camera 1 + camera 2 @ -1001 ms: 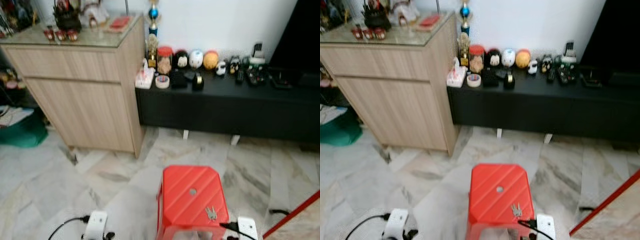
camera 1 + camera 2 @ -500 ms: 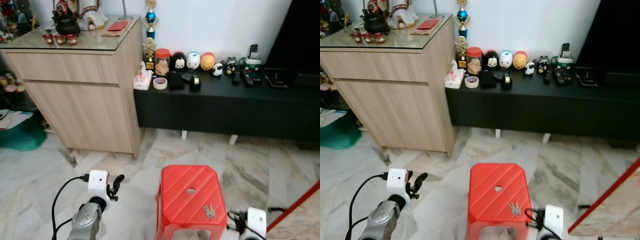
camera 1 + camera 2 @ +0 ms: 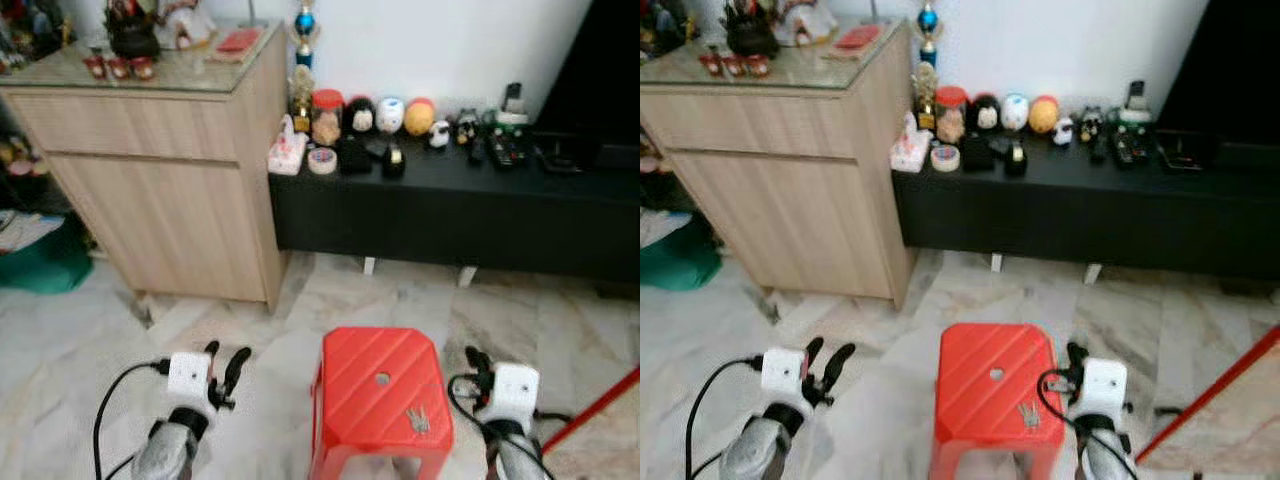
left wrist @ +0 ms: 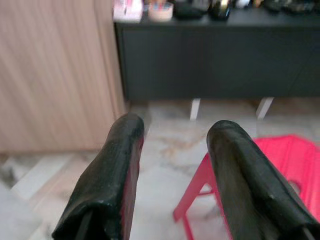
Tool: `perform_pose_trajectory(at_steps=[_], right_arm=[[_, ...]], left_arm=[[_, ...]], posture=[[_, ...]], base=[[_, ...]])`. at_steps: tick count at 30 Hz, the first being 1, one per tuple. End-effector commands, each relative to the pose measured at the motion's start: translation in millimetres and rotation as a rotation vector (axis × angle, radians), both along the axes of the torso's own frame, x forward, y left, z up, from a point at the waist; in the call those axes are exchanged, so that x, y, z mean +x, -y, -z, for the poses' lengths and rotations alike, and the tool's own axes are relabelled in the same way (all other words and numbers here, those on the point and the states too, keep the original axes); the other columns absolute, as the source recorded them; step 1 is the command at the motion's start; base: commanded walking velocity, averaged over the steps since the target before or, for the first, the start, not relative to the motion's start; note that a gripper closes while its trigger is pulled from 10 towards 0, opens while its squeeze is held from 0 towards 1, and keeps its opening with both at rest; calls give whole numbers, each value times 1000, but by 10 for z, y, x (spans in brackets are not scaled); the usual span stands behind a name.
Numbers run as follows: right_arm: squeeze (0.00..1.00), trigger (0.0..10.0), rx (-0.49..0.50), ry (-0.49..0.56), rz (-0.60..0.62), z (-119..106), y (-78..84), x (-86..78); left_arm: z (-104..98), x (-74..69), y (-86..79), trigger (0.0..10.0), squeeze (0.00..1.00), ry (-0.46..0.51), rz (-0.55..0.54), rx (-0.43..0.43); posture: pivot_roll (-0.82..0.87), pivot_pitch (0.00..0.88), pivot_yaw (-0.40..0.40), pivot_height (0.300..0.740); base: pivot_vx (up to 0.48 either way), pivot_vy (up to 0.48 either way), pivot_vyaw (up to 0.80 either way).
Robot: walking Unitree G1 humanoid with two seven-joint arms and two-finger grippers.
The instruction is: Hang keys on a hook
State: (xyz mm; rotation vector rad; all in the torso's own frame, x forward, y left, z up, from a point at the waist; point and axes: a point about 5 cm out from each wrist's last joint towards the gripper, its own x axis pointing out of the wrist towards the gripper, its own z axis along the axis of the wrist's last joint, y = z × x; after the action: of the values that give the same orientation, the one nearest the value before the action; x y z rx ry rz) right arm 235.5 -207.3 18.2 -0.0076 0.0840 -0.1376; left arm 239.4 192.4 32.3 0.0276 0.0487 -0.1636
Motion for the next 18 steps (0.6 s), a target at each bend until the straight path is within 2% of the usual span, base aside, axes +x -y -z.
perform_pose_trajectory(at_steps=[1,7,11,18], right_arm=[[0,10000,6,-6,19,-16,18,-66],[0,10000,-15,-55,6,40,21,-104],[0,10000,-12,-125,24,72,49,-38],[0,10000,-16,-152,20,37,85,53]], left_arm=[[-19,-28,-22,10000,0,-9,-12,-13],[-30,10,-32,10000,0,-16,-33,-25],[-90,61,-13,10000,0,-9,-35,-29],[-144,76,-32,10000,0,-2,-47,-33]], posture=[[-22,0,-23,740],[-33,0,-28,740],[-23,0,-32,740],[-18,0,-37,700]], base=[[0,0,0],[0,0,0],[0,0,0],[0,0,0]])
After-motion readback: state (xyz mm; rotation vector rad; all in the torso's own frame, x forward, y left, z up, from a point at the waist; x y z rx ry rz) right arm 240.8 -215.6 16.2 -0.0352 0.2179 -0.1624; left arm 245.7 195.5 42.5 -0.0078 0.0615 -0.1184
